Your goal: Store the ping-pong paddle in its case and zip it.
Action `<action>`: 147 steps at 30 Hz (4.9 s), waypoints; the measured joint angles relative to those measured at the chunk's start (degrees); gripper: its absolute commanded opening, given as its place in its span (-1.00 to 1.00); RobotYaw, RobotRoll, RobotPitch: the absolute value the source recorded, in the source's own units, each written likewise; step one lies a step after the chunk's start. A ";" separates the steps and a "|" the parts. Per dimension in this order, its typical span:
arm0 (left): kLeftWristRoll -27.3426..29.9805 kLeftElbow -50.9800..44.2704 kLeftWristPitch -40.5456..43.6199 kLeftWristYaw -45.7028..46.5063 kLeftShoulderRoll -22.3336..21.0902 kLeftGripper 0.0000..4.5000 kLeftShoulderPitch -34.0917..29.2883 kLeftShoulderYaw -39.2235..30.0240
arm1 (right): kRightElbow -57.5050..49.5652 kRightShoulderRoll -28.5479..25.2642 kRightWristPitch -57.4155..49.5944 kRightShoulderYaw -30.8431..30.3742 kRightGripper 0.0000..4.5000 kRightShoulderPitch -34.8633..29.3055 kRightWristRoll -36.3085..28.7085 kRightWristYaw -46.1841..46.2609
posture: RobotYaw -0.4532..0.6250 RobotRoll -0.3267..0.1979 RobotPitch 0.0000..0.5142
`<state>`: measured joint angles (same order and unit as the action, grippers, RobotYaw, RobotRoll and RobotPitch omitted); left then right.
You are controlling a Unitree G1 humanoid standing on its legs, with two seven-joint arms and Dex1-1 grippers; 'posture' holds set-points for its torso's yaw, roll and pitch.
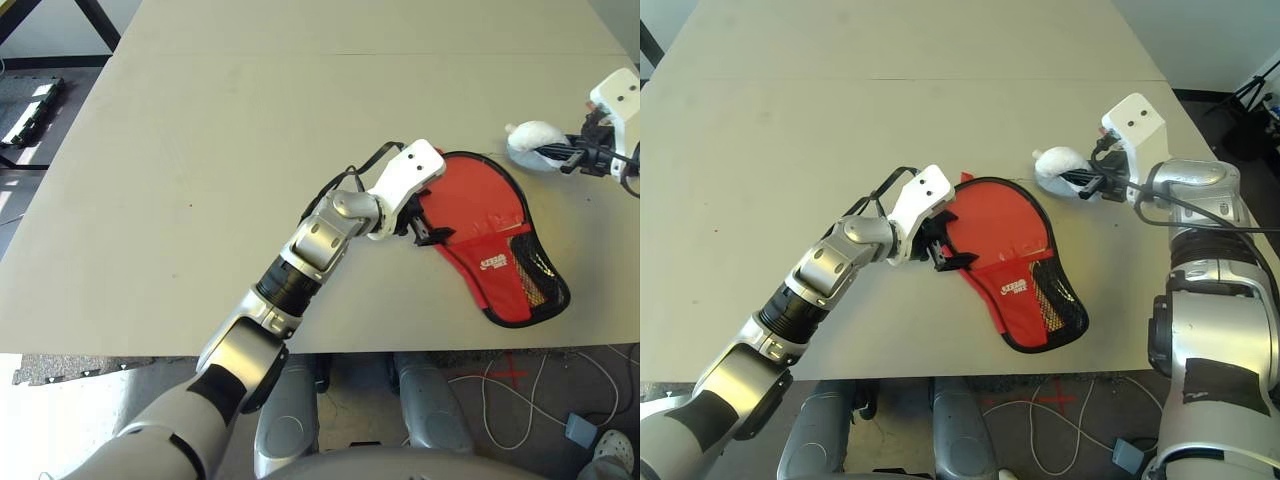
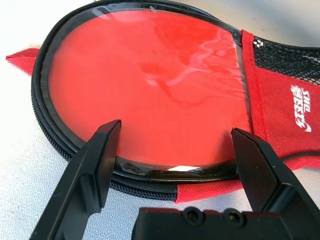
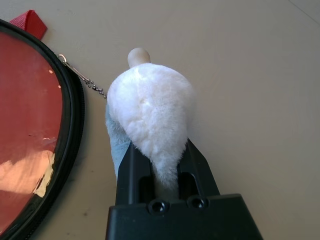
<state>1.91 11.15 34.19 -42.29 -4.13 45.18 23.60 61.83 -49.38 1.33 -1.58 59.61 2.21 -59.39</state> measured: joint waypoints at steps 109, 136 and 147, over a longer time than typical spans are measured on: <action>-2.88 16.76 -1.51 -2.05 6.78 1.00 9.67 1.98 | -35.79 -26.32 -20.34 2.32 -0.56 -45.58 -21.05 -31.84 | -0.59 0.25 0.13; -0.45 6.74 2.76 -2.34 0.84 1.00 9.58 -5.07 | -17.41 -15.36 -23.22 8.78 0.99 -20.65 -28.70 -19.78 | -0.54 0.25 0.10; 10.64 -8.40 3.39 10.03 0.66 1.00 9.05 -26.41 | -12.89 -2.99 -12.20 17.62 0.99 -17.71 -27.11 2.25 | -0.49 0.25 0.07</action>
<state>12.55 2.75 37.57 -32.26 -3.46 54.23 -2.81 48.95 -52.36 -10.87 16.05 41.90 -24.90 -57.14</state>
